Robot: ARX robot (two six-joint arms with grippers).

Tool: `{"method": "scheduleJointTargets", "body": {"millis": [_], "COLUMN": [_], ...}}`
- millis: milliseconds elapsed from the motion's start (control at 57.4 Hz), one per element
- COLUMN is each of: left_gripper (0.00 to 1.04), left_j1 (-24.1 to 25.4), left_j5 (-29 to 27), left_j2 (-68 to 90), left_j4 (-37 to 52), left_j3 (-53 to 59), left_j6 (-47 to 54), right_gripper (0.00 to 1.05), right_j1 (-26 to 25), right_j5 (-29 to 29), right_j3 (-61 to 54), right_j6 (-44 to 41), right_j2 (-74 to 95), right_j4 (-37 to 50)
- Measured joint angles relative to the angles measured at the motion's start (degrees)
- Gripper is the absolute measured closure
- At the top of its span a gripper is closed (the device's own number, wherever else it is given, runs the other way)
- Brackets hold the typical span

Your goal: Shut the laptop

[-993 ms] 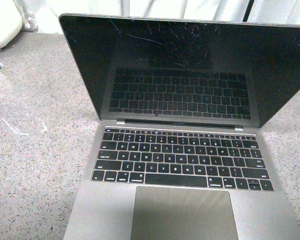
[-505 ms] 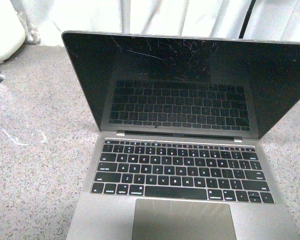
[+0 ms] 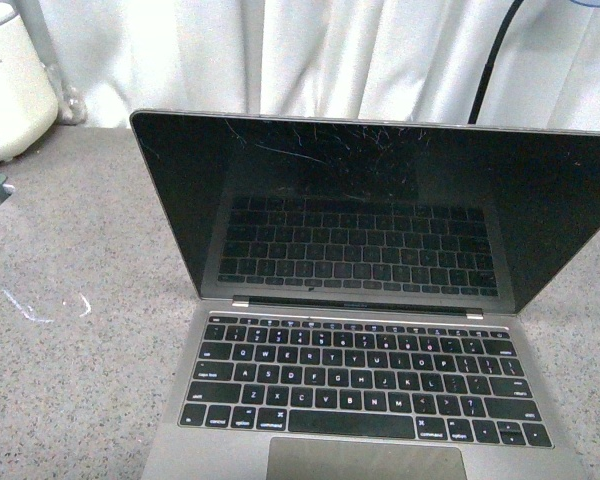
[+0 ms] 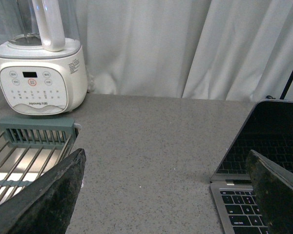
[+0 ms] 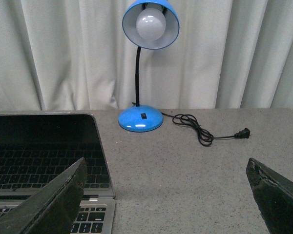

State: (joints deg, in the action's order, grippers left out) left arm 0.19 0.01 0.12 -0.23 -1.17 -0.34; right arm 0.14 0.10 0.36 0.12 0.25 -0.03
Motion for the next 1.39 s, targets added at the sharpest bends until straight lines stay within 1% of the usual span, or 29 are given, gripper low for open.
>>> {"method": "scheduleJointTargets", "body": {"millis": [1394], "left_gripper": [0.06], "left_j1": [0.00], "left_j5": [0.00], "left_j2": [0.00], "left_j4": [0.00], "left_j3": [0.00], "left_j6": [0.00], "right_gripper": [0.09], "right_j1": [0.00], "right_j5": [0.00], "right_j3": [0.00], "right_j6": [0.00], "right_j2": [0.00], "right_j4": [0.00]}}
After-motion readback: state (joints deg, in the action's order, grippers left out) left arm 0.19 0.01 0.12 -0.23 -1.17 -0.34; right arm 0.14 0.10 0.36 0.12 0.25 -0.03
